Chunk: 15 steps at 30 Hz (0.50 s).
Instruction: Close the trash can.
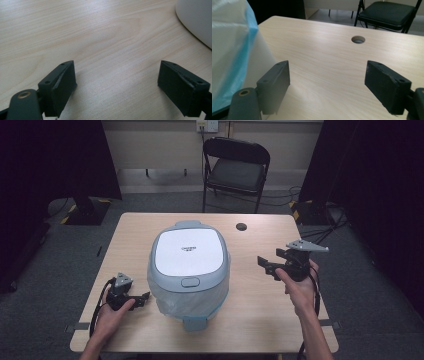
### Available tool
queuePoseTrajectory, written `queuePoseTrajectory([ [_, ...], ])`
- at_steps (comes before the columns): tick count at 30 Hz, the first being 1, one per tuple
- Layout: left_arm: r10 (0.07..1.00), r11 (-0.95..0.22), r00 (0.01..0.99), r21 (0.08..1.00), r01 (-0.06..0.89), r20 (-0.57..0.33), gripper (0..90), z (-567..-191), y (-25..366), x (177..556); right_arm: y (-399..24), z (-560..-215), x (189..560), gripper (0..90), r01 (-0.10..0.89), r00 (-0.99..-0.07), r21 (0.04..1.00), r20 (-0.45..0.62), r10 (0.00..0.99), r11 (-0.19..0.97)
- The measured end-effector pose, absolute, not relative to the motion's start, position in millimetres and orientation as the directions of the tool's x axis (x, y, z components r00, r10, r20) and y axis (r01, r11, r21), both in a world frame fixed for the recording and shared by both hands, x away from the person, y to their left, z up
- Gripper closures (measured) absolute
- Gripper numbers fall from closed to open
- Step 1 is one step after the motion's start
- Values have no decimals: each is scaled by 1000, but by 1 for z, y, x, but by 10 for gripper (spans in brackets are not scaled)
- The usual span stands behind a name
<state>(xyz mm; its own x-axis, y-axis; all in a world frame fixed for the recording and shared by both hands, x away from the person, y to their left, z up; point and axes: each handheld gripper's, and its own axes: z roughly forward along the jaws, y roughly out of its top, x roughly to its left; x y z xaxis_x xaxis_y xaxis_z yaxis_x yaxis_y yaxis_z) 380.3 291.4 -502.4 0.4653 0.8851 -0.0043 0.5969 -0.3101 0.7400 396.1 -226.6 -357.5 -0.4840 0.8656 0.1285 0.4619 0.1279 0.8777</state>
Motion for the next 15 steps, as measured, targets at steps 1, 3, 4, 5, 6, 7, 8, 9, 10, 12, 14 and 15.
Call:
queuePoseTrajectory([
  [1,885,-312,466,740,596,-2,145,-502,292,380,-228,-361,396,191,468,-479,875,129,868,128],
  [3,885,-310,465,740,597,-4,145,-502,291,380,-233,-368,395,191,484,-463,867,137,876,120],
  [4,885,-310,465,740,597,-4,145,-502,291,380,-236,-372,394,189,489,-452,864,139,881,115],
  [5,885,-312,465,740,596,-2,145,-502,291,380,-238,-374,394,190,494,-443,863,143,885,108],
  [6,885,-310,465,740,597,-4,145,-502,291,380,-240,-377,394,190,500,-435,860,150,888,100],
  [7,885,-312,465,740,596,-2,145,-502,291,380,-243,-382,394,190,512,-427,854,156,891,95],
  [8,885,-310,465,740,597,-4,145,-502,291,380,-245,-386,394,189,519,-421,850,156,894,96],
  [9,885,-312,465,740,596,-1,145,-502,292,380,-247,-389,394,189,525,-412,846,155,898,95],
  [10,885,-310,465,740,597,-5,145,-502,291,380,-249,-392,394,189,531,-406,843,158,900,92],
  [12,885,-311,465,740,596,-2,145,-502,291,380,-252,-398,394,188,543,-398,834,153,904,99],
  [14,885,-310,465,740,597,-5,145,-502,291,380,-256,-405,393,187,559,-389,822,147,909,106],
  [15,885,-310,465,740,597,-4,145,-502,291,380,-258,-408,392,187,565,-386,817,143,911,111],
])
